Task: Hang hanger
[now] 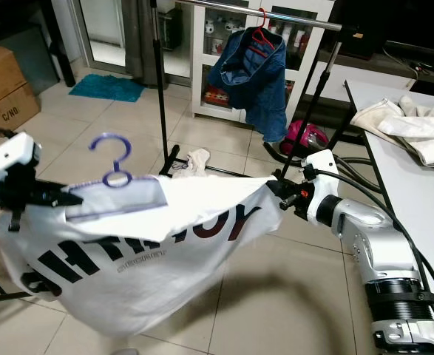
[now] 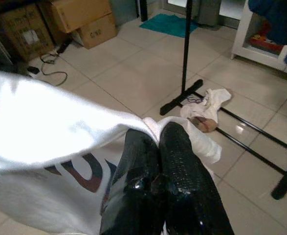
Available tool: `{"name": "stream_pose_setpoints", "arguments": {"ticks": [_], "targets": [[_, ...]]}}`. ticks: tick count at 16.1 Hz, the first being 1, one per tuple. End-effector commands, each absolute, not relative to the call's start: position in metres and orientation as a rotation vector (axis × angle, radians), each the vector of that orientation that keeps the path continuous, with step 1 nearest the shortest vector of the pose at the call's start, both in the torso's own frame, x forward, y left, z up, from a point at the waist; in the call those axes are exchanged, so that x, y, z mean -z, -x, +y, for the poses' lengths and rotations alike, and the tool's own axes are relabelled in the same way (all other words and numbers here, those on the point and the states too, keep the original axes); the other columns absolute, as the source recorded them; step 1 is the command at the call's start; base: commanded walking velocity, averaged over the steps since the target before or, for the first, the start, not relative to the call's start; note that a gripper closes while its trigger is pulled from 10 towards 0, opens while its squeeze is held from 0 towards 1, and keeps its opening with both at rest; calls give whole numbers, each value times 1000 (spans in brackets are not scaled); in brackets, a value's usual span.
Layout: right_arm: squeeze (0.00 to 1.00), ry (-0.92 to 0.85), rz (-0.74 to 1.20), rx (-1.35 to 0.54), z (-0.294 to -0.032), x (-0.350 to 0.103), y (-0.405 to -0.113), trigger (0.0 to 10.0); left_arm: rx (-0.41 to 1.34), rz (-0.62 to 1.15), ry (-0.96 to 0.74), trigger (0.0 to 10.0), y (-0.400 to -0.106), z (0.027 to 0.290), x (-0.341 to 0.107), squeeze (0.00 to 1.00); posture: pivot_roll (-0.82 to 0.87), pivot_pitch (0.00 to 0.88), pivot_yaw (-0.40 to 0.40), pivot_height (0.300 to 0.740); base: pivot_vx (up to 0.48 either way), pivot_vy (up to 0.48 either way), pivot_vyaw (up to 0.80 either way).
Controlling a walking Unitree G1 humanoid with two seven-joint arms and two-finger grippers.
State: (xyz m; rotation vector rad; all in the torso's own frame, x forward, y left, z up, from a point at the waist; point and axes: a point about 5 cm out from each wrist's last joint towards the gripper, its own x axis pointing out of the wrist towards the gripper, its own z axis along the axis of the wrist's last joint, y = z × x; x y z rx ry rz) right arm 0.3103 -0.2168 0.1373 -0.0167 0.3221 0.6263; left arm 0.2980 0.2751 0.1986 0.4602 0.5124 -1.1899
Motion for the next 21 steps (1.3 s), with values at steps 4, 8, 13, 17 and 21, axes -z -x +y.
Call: {"name": "stream_pose_setpoints", "arguments": {"ticks": [4, 8, 13, 17, 21], "targets": [[0, -15, 312, -635, -216, -143, -314, 0, 1327, 519, -519, 0, -293, 251, -197, 0, 83, 0, -31, 740, 0, 0, 0], [0, -10, 345, -622, -217, -140, -314, 0, 1395, 499, -559, 0, -290, 239, -201, 0, 78, 0, -27, 740, 0, 0, 0], [0, -10, 345, -622, -217, -140, -314, 0, 1395, 499, -559, 0, -290, 239, -201, 0, 78, 0, -27, 740, 0, 0, 0], [0, -10, 345, -622, -217, -140, -314, 0, 1395, 499, -559, 0, -290, 239, -201, 0, 78, 0, -27, 740, 0, 0, 0], [0, -10, 345, -622, -217, -140, -314, 0, 1395, 499, -559, 0, -290, 239, -201, 0, 78, 0, -27, 740, 0, 0, 0]]}}
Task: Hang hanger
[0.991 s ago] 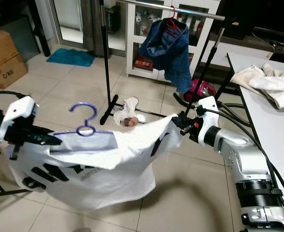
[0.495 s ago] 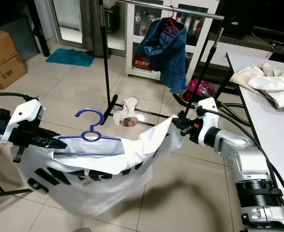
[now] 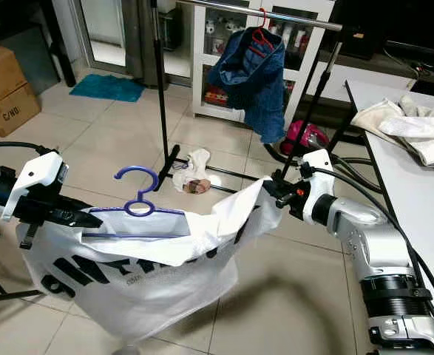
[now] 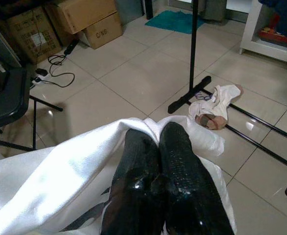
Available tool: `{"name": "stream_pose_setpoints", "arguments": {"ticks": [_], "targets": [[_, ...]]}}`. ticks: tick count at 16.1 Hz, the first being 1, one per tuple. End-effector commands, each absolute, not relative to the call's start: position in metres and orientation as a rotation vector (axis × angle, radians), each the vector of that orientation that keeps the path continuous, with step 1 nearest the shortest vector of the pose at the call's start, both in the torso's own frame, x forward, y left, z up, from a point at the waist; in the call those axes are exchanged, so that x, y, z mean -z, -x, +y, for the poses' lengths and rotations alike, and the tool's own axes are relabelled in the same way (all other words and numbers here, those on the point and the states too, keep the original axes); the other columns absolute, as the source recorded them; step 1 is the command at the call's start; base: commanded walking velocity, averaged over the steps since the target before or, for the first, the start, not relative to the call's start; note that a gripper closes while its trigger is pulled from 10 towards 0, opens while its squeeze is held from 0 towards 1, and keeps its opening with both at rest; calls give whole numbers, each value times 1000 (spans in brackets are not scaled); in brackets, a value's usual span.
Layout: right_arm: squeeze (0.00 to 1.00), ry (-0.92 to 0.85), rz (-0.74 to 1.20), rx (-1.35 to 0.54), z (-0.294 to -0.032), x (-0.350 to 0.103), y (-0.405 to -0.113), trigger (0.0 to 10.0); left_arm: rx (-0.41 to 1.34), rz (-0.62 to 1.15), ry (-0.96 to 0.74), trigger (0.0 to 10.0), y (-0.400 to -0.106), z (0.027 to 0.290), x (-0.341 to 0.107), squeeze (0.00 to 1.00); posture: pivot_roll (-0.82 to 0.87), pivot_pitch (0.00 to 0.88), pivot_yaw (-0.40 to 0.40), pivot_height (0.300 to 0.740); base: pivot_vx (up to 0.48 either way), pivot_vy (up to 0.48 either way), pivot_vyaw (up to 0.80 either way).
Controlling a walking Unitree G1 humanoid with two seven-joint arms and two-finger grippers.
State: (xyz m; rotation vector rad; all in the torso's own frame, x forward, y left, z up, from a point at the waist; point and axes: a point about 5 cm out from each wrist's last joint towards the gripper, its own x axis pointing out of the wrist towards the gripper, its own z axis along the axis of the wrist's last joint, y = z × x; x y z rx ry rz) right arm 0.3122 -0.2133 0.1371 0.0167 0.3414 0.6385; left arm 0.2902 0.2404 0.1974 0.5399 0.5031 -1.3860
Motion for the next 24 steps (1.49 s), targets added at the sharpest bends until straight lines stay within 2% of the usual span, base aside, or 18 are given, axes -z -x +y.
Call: {"name": "stream_pose_setpoints", "arguments": {"ticks": [1, 3, 4, 10, 13, 14, 16, 18, 20, 21, 22, 23, 24], "targets": [[0, -10, 345, -622, -217, -140, -314, 0, 1395, 499, -559, 0, -290, 239, -201, 0, 78, 0, -27, 740, 0, 0, 0], [0, -13, 350, -615, -218, -139, -314, 0, 1396, 508, -574, 0, -289, 239, -201, 0, 78, 0, -27, 740, 0, 0, 0], [1000, 35, 453, -544, -227, -119, -312, 10000, 1313, 454, -533, 0, -280, 249, -214, 0, 79, 0, -40, 740, 0, 0, 0], [1000, 58, 502, -529, -232, -109, -310, 10000, 1260, 420, -510, 0, -279, 252, -219, 0, 75, 0, -33, 740, 0, 0, 0], [1000, 75, 509, -611, -231, -112, -303, 10000, 1257, 405, -482, 0, -280, 251, -219, 0, 76, 0, -33, 740, 0, 0, 0], [1000, 109, 459, -694, -231, -120, -298, 10000, 1259, 404, -469, 0, -280, 250, -219, 0, 75, 0, -32, 740, 0, 0, 0], [1000, 82, 263, -915, -216, -155, -286, 10000, 1265, 412, -475, 0, -280, 250, -217, 0, 73, 0, -32, 740, 0, 0, 0], [1000, 125, 196, -1082, -199, -179, -276, 10000, 1307, 402, -482, 0, -280, 242, -216, 0, 69, 0, -32, 740, 0, 0, 0], [1000, 154, 159, -1157, -184, -190, -274, 10000, 1340, 392, -488, 0, -281, 234, -214, 0, 69, 0, -34, 740, 0, 0, 0], [1000, 192, 137, -1183, -168, -194, -276, 10000, 1367, 372, -499, 0, -284, 225, -213, 0, 68, 0, -35, 740, 0, 0, 0], [729, 210, 121, -1207, -154, -196, -276, 10000, 1386, 354, -510, 0, -286, 217, -212, 0, 69, 0, -36, 740, 0, 0, 0], [0, 197, 115, -1237, -144, -197, -275, 10000, 1399, 347, -523, 0, -287, 212, -211, 0, 71, 0, -37, 740, 0, 0, 0], [0, 186, 116, -1250, -135, -197, -274, 10000, 1409, 335, -542, 0, -290, 207, -210, 0, 71, 0, -35, 740, 0, 0, 0]]}}
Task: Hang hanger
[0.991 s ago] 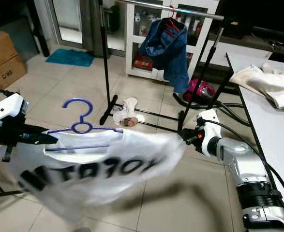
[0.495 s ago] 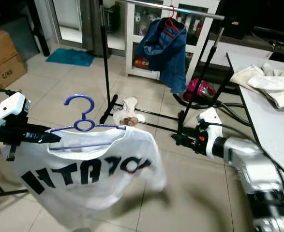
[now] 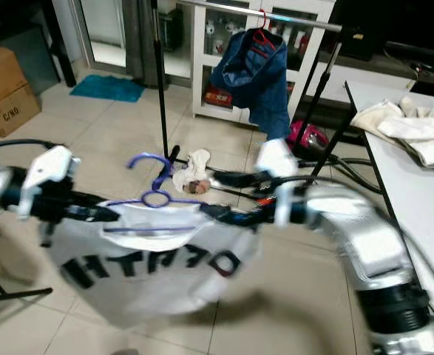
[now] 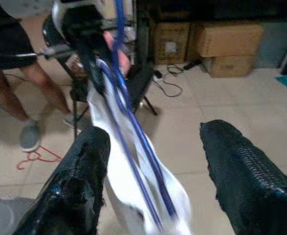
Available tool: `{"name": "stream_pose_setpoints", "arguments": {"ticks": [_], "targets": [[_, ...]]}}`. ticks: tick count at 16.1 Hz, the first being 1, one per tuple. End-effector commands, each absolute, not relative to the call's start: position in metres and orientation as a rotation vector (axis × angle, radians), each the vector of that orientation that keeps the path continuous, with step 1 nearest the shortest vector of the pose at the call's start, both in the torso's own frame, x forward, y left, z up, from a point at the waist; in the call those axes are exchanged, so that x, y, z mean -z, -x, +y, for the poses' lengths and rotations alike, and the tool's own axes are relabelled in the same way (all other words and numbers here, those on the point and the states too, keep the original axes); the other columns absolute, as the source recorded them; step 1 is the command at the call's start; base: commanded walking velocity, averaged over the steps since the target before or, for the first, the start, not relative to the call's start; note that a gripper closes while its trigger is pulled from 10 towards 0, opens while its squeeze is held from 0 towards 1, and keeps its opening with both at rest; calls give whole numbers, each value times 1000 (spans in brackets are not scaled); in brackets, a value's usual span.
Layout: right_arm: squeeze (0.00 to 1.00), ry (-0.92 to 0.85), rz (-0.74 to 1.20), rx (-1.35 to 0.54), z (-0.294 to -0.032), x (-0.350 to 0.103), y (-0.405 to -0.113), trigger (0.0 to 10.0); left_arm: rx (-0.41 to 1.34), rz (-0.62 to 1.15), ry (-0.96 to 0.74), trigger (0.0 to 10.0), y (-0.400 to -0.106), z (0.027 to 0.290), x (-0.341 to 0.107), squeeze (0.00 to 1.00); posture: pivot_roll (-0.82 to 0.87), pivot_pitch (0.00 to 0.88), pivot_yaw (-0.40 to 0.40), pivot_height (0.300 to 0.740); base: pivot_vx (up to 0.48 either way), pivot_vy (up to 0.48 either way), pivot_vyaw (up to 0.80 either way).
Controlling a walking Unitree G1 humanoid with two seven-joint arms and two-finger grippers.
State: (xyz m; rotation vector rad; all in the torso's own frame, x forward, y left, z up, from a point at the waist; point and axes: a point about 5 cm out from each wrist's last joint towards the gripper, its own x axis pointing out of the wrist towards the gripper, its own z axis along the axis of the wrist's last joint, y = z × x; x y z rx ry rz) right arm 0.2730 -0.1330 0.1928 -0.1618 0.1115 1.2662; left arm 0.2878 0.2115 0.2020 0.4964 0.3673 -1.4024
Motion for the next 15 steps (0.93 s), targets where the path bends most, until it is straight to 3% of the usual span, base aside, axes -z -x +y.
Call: {"name": "stream_pose_setpoints", "arguments": {"ticks": [1, 2, 3, 4, 15], "targets": [[0, 184, 122, -1260, -130, -195, -274, 10000, 1419, 334, -555, 0, -291, 205, -209, 0, 71, 0, -35, 740, 0, 0, 0], [0, 178, 132, -1278, -124, -193, -273, 10000, 1423, 327, -573, 0, -292, 202, -209, 0, 71, 0, -35, 740, 0, 0, 0], [0, 167, 140, -1294, -120, -192, -271, 4157, 1422, 317, -586, 0, -294, 200, -210, 0, 71, 0, -35, 740, 0, 0, 0], [0, 142, 146, -1308, -117, -192, -269, 0, 1418, 307, -595, 0, -296, 198, -210, 0, 71, 0, -35, 740, 0, 0, 0], [0, 86, 139, -1253, -101, -192, -275, 0, 1406, 194, -558, 0, -303, 182, -212, 0, 68, 0, -30, 740, 0, 0, 0]]}}
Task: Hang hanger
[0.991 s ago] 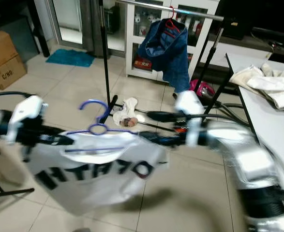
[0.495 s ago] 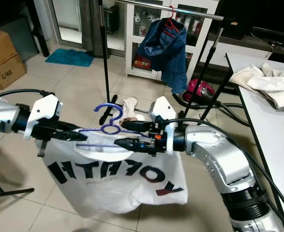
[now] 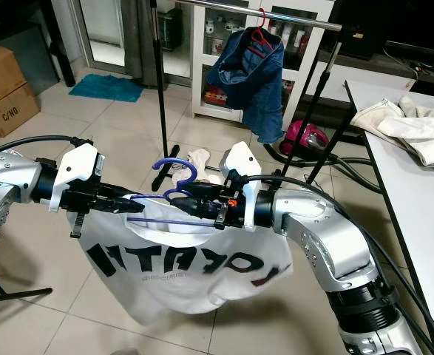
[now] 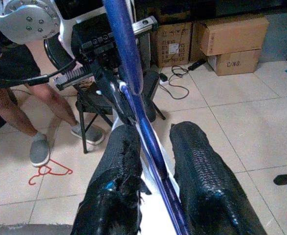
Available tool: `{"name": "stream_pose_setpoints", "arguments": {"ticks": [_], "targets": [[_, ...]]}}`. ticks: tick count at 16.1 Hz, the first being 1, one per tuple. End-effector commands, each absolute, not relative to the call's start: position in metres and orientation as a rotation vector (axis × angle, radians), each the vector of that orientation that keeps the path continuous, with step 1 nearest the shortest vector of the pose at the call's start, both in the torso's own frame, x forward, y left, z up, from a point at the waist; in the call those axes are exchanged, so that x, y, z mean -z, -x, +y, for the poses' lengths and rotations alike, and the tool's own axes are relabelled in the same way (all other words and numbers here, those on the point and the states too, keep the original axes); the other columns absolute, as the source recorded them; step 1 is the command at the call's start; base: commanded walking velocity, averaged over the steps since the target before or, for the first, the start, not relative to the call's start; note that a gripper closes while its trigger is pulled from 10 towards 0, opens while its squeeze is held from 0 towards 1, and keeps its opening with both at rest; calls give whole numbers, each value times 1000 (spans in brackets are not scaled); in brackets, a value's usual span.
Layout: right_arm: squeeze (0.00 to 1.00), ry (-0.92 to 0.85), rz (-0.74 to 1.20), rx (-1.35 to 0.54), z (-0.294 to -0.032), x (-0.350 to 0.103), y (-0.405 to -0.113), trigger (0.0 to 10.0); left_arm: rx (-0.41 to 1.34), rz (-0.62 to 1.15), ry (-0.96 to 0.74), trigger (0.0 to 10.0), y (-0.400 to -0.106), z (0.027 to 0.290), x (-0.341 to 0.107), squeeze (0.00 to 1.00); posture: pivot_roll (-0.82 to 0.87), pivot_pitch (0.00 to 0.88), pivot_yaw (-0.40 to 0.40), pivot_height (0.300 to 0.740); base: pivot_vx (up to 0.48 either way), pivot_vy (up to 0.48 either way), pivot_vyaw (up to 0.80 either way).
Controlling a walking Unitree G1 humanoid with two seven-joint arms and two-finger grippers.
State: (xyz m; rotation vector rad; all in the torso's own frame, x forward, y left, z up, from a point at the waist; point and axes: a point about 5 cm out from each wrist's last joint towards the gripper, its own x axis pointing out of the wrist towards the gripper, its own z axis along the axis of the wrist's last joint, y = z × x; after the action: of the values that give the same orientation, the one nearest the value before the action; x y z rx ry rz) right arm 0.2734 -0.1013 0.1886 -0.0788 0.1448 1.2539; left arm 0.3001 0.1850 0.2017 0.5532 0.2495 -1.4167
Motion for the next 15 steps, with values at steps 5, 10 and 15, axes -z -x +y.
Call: {"name": "stream_pose_setpoints", "arguments": {"ticks": [5, 10, 15], "targets": [[0, 64, 139, -1281, -102, -194, -273, 0, 1365, 169, -557, 0, -307, 185, -215, 0, 67, 0, -31, 740, 0, 0, 0], [0, 31, 126, -1288, -102, -197, -271, 0, 1297, 128, -552, 7490, -313, 185, -217, 0, 64, 0, -32, 740, 0, 0, 0], [0, 59, 139, -1257, -107, -193, -271, 0, 1335, 72, -452, 10000, -308, 186, -228, 1000, 65, 0, -36, 740, 0, 0, 0]]}}
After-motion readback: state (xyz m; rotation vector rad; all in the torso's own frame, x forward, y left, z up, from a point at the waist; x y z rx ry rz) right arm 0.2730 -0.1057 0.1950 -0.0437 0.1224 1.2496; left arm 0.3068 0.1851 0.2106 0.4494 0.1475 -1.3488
